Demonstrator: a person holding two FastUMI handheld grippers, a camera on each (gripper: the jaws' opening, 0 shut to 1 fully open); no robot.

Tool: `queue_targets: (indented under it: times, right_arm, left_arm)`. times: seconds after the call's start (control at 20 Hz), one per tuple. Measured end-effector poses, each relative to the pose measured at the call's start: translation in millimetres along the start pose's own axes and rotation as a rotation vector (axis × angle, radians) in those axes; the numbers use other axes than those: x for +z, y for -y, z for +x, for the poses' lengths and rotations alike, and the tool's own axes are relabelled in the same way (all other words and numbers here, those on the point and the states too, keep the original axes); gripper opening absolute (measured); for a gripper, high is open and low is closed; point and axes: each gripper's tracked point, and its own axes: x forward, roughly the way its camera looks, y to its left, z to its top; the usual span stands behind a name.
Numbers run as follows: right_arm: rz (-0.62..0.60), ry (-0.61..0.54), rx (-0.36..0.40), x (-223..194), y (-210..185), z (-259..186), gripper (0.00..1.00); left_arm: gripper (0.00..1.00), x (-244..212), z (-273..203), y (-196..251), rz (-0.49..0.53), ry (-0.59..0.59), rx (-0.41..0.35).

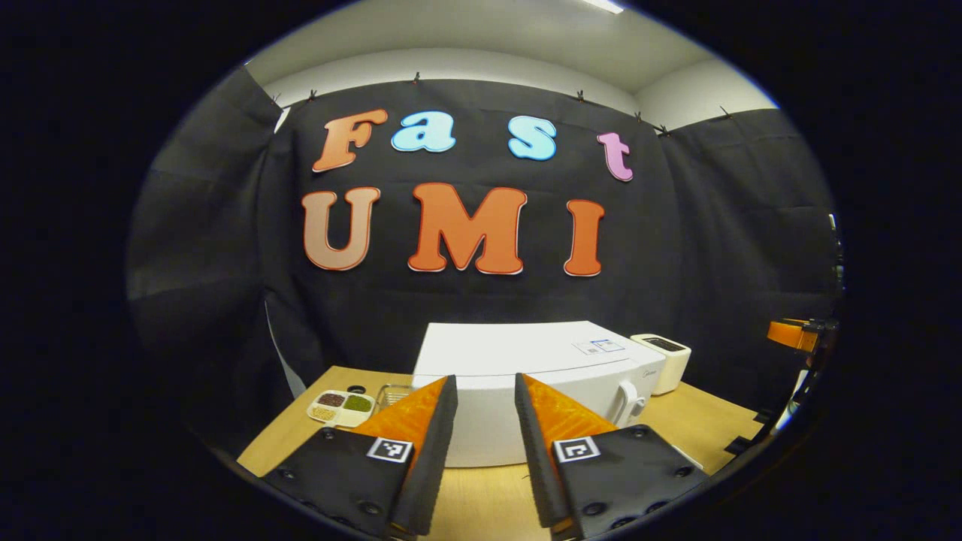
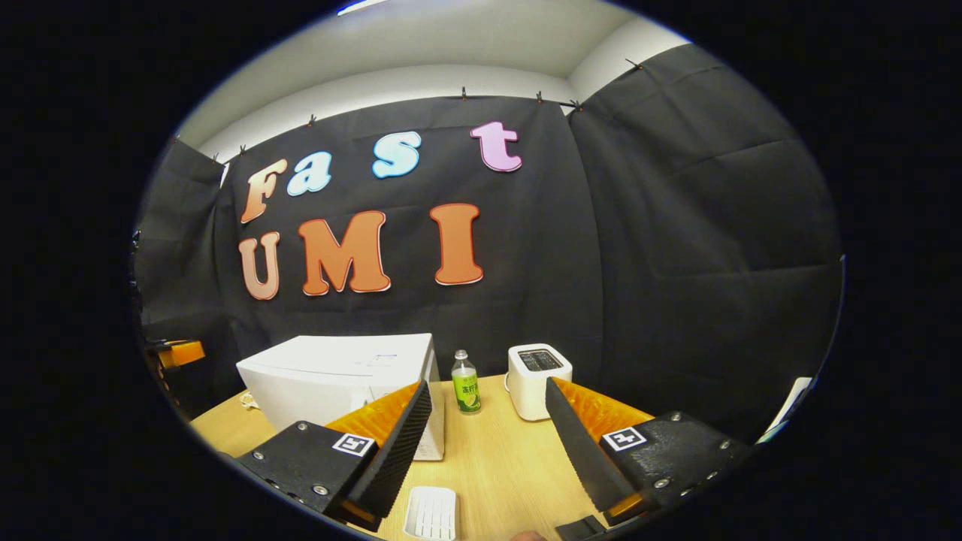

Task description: Open the microwave oven with the left hand, put the food in, and close the microwave oven.

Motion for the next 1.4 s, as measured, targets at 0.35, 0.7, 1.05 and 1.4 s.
queue_targets:
  times: [0.35,0.7,1.05,1.4]
  right_arm:
    - [-0.026,0.018,0.073,16.6,-41.2,-37.2,0.95]
    - [-0.039,0.018,0.098,15.2,-54.8,-54.3,0.95]
    - [-0.043,-0.006,0.101,2.7,-54.9,-55.0,0.95]
    - [-0.038,0.029,0.108,17.2,-52.2,-37.8,0.94]
  left_arm:
    - [0.99,25.1,-86.5,-54.1,-0.001,0.067,0.076]
    - [0.97,17.2,-112.8,-83.4,-0.014,0.05,0.138]
    - [0.97,4.8,-114.0,-84.8,0.008,0.026,0.16]
    - [0.97,23.3,-117.2,-90.9,-0.028,0.087,0.173]
